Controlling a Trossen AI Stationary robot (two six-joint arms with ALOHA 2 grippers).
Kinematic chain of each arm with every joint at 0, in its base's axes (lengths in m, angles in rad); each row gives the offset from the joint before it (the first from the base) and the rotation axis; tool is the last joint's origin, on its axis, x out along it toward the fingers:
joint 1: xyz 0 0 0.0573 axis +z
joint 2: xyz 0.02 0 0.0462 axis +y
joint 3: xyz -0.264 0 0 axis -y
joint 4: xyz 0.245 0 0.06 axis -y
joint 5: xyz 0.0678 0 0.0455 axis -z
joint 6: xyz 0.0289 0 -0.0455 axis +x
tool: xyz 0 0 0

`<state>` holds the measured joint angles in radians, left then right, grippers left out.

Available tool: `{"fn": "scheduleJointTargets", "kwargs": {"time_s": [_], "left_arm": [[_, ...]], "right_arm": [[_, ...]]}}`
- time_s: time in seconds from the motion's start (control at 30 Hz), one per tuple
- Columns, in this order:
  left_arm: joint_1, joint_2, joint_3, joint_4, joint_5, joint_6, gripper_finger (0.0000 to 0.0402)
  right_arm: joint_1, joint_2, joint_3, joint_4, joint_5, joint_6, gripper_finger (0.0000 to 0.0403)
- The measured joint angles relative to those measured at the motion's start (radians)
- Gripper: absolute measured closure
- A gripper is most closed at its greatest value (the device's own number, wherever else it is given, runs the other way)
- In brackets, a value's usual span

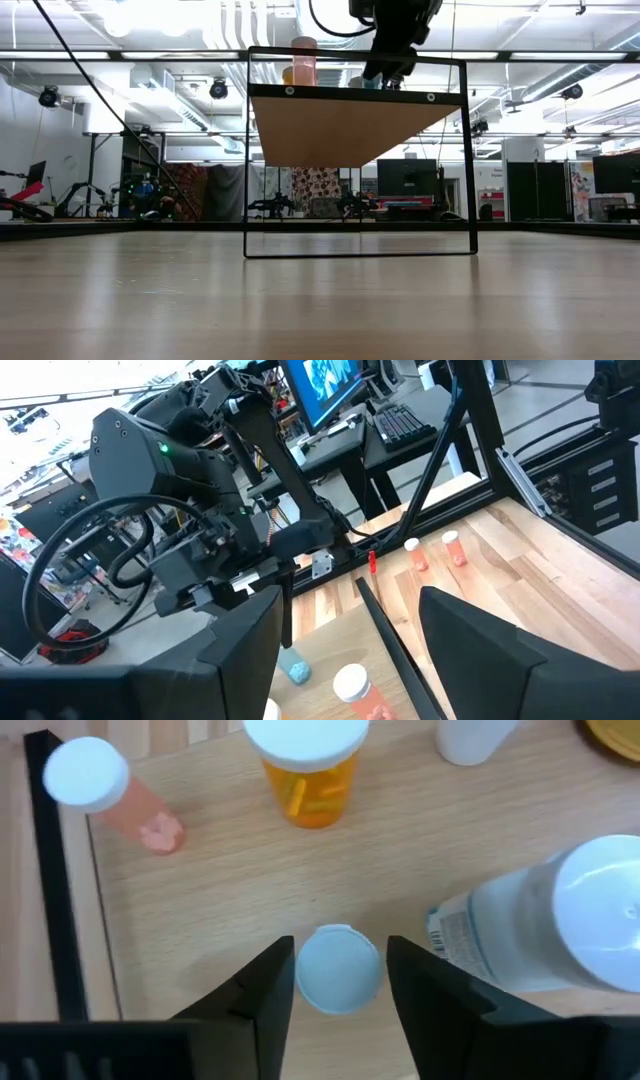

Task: Pick and place medicine bottles onto shelf by color
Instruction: Put the blue pill bottle on the shelf, then adjust the yellow pill bottle

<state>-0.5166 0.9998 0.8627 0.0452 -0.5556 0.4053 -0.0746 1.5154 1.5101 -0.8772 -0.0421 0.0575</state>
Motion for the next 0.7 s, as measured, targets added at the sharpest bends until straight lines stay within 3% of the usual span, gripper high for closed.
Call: {"fn": "scheduleJointTargets", "kwargs": {"time_s": [0.43,0.7], "left_arm": [[0.000,0.000,0.000,0.000,0.000,-0.005,0.0182],[0.000,0.003,-0.001,0.004,0.000,-0.009,0.0182]], "right_arm": [[0.000,-0.012,0.013,-0.011,0.015,-0.005,0.0186],[0.014,-0.031,0.122,-0.125,0.008,0.076,0.0170]]}}
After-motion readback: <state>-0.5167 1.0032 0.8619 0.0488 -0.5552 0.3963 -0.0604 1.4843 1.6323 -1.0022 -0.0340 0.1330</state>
